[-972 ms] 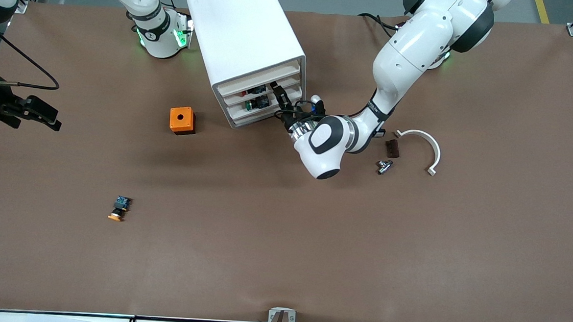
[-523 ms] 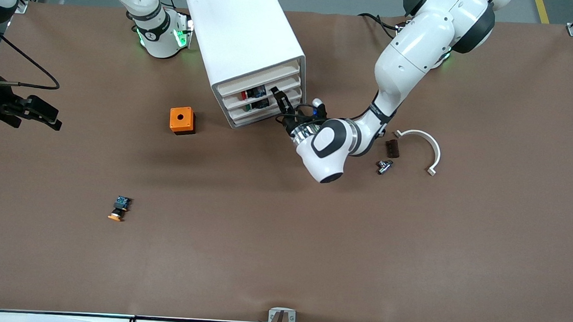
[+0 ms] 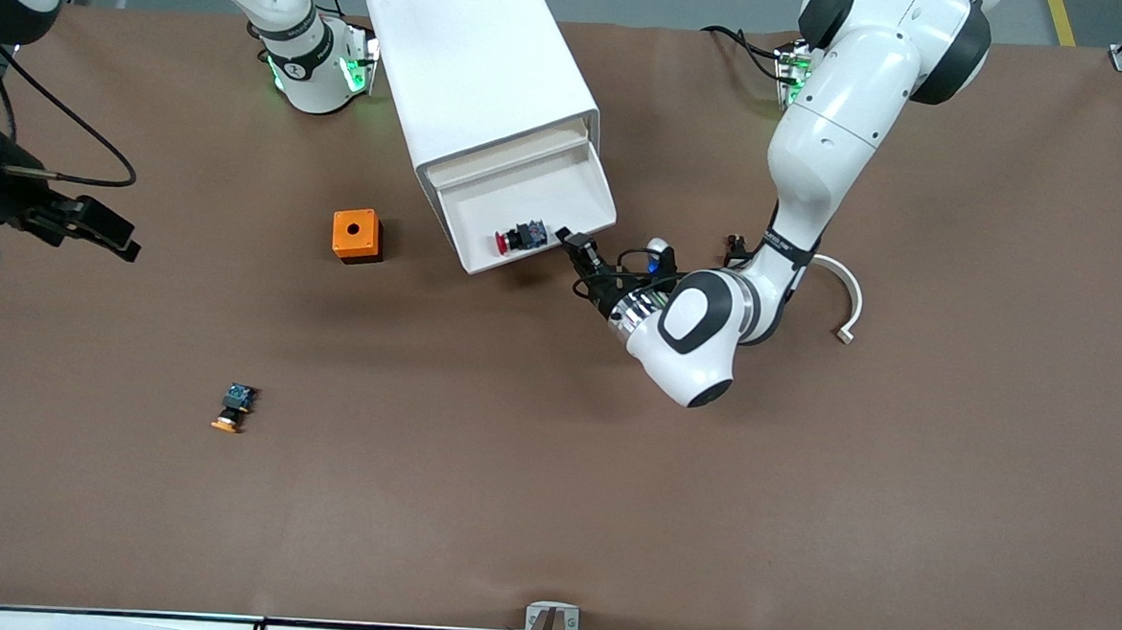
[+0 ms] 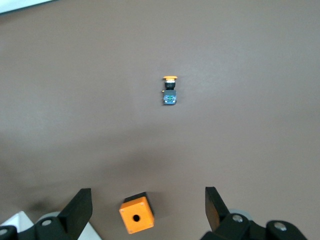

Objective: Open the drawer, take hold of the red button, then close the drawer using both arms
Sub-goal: 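Pull the drawer open with the left gripper while the right gripper reaches in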

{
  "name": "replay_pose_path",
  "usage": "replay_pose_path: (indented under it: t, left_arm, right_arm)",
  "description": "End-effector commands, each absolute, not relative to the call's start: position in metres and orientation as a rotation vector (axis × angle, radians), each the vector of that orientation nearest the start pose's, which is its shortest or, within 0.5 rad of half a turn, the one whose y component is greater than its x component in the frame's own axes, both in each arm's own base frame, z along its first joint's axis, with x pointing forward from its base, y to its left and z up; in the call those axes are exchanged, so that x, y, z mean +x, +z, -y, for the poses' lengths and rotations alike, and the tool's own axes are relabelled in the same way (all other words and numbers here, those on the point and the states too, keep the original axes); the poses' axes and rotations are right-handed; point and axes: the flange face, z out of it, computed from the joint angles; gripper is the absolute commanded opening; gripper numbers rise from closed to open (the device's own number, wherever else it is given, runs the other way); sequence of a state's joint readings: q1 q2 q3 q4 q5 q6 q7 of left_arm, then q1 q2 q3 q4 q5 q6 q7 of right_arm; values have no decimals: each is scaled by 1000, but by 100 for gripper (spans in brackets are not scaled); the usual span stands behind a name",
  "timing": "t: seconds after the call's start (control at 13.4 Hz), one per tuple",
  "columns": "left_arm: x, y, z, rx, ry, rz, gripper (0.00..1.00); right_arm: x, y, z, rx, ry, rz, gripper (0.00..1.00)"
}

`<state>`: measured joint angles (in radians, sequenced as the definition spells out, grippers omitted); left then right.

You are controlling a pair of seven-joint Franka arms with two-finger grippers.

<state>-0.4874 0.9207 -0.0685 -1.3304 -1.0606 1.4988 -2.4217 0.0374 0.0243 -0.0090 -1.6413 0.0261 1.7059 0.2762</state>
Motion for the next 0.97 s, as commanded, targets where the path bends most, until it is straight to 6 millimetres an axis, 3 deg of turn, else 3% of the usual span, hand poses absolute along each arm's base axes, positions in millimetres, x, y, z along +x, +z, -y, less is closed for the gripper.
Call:
replay_pose_path:
  t: [0.0,0.07,0.15,0.22,0.3,0.37,0.67,0.9]
  left_arm:
    - [549,184,419,-980,1434,2014,2]
    - [549,185,419,-981,1434,2014,7]
    - [549,184,419,-985,1436,2013,20]
    - [549,183,419,-1001,1444,2009,43]
    - [551,186,418,-1011,1447,2012,83]
    - [557,189,410,-1011,1449,2030,99]
    - [593,216,388,-1081,1453,2113,99]
    - [615,224,361,-1191,1454,2168,99]
  right_arm:
    - [572,586,-62,-3050,-39,-591,100]
    - [573,579,-81,-3041,-26,-627,100]
    - [573,575,-102,-3009,-8,-677,100]
    - [577,566,-119,-2967,14,-722,100]
    - [578,557,-140,-2943,38,-766,100]
    - [578,547,-166,-2925,36,-821,100]
    - [571,513,-248,-2866,56,-1019,100]
    - [561,483,-302,-2807,66,-1176,100]
